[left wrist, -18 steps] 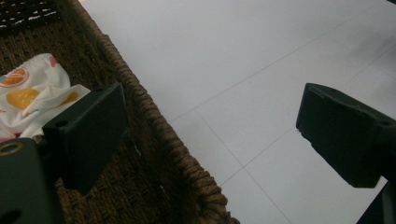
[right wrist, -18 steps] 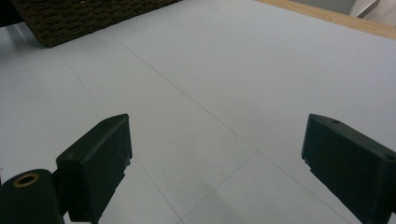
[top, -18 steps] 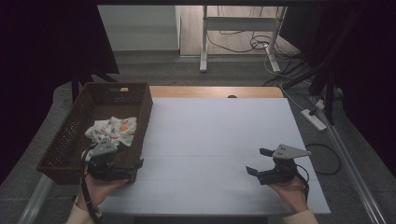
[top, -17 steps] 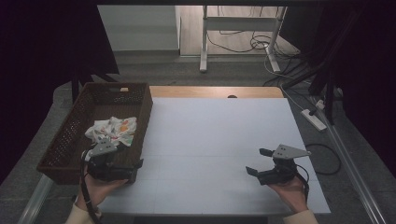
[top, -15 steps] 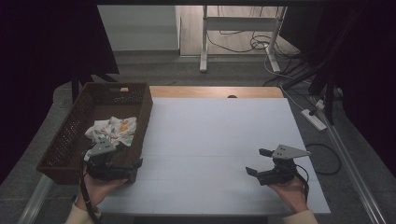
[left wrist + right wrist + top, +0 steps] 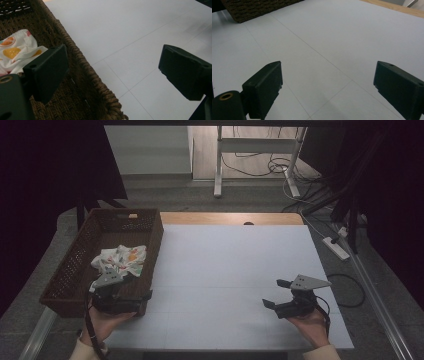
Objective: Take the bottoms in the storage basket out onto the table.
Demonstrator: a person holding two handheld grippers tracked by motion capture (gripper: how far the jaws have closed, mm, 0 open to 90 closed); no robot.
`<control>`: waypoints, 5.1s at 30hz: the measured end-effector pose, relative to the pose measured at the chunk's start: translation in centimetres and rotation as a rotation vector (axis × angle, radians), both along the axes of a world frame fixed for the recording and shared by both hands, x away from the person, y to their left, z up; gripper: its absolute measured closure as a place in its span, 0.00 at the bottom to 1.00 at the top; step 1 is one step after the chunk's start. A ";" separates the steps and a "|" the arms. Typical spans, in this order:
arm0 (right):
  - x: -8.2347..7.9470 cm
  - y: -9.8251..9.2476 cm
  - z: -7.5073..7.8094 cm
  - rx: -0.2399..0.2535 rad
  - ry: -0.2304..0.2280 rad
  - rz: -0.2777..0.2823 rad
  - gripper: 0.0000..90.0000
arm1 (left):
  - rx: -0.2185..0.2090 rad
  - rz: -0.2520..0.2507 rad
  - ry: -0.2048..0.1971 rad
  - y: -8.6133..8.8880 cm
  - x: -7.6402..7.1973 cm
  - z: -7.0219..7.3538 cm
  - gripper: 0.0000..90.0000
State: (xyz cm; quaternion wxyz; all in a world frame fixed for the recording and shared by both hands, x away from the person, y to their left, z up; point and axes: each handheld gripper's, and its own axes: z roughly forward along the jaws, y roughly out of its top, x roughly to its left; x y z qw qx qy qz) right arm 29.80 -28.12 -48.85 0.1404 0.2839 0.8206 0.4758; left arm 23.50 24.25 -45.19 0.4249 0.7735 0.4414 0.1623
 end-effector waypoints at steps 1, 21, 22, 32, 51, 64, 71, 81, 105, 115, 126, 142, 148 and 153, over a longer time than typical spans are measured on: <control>0.0 0.0 0.0 0.000 0.001 0.000 0.10 | -0.001 0.001 -0.001 0.0 0.0 0.0 0.10; 0.3 0.1 -0.4 -0.005 0.020 0.010 0.10 | -0.045 0.016 0.004 0.3 -0.2 0.1 0.10; 0.3 0.0 -0.4 -0.002 0.020 0.008 0.10 | -0.055 0.020 0.002 0.3 -0.2 0.0 0.10; 0.4 -0.1 -0.5 -0.005 0.020 0.006 0.10 | -0.106 0.048 -0.005 1.4 0.8 1.0 0.11; 0.4 -0.1 -0.6 -0.016 0.027 -0.003 0.10 | -0.066 0.061 -0.002 2.5 2.4 2.6 0.12; 0.4 -0.1 -0.8 -0.023 0.029 -0.004 0.10 | -0.070 0.084 0.001 3.5 3.5 3.6 0.12; 0.4 0.0 -0.8 -0.029 0.031 -0.001 0.10 | -0.068 0.097 0.002 3.9 4.1 4.1 0.12; 0.4 0.0 -0.9 -0.033 0.035 -0.001 0.10 | -0.064 0.112 0.001 4.7 5.0 5.1 0.12; 0.5 -0.1 -1.0 -0.040 0.039 -0.005 0.10 | -0.045 0.170 0.035 6.4 7.5 4.9 0.12; 0.5 0.0 -1.1 -0.043 0.041 -0.004 0.10 | -0.042 0.203 0.050 7.2 8.6 4.6 0.13; 0.5 0.1 -1.2 -0.048 0.047 0.001 0.10 | -0.034 0.224 0.075 7.8 9.8 4.2 0.13; 0.6 0.1 -1.4 -0.051 0.053 0.003 0.10 | -0.029 0.274 0.122 9.2 11.8 3.0 0.13; 0.6 0.2 -1.4 -0.052 0.054 0.004 0.10 | -0.026 0.287 0.135 9.6 12.3 2.7 0.12; 0.6 0.2 -1.4 -0.054 0.054 0.003 0.10 | -0.025 0.301 0.151 9.8 12.8 2.2 0.12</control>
